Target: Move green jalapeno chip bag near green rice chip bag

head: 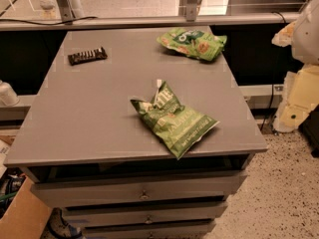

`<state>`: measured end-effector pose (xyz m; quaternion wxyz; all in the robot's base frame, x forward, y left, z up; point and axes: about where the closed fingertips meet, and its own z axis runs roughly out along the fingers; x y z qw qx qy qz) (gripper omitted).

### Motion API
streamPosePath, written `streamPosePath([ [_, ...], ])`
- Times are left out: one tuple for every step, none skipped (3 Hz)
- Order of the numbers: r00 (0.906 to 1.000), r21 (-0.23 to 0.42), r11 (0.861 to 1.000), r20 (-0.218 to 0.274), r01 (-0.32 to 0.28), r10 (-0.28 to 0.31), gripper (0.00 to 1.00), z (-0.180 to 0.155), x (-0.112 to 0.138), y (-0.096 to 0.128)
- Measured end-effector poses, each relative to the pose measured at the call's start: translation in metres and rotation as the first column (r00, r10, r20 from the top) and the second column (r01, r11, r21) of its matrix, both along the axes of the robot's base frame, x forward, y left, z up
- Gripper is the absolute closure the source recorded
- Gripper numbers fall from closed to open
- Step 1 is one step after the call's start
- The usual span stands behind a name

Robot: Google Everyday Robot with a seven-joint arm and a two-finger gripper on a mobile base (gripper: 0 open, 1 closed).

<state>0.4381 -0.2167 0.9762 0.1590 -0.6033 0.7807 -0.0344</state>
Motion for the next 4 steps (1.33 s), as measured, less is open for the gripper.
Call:
streamPosePath([
  [1.0000,0.000,1.000,0.000,0.000,0.000,0.00,0.000,0.000,0.000],
  [0.9976,0.035,0.997,0.000,-0.070,0.070,0.00,-0.001,-0.006,0.030],
  [0.9849,0.096,0.981,-0.012,-0.171,0.173,0.00,-0.019,-0.020,0.090],
  [0.9606,0.164,0.948,-0.003,-0.274,0.278,0.00,-0.044,-0.024,0.152],
])
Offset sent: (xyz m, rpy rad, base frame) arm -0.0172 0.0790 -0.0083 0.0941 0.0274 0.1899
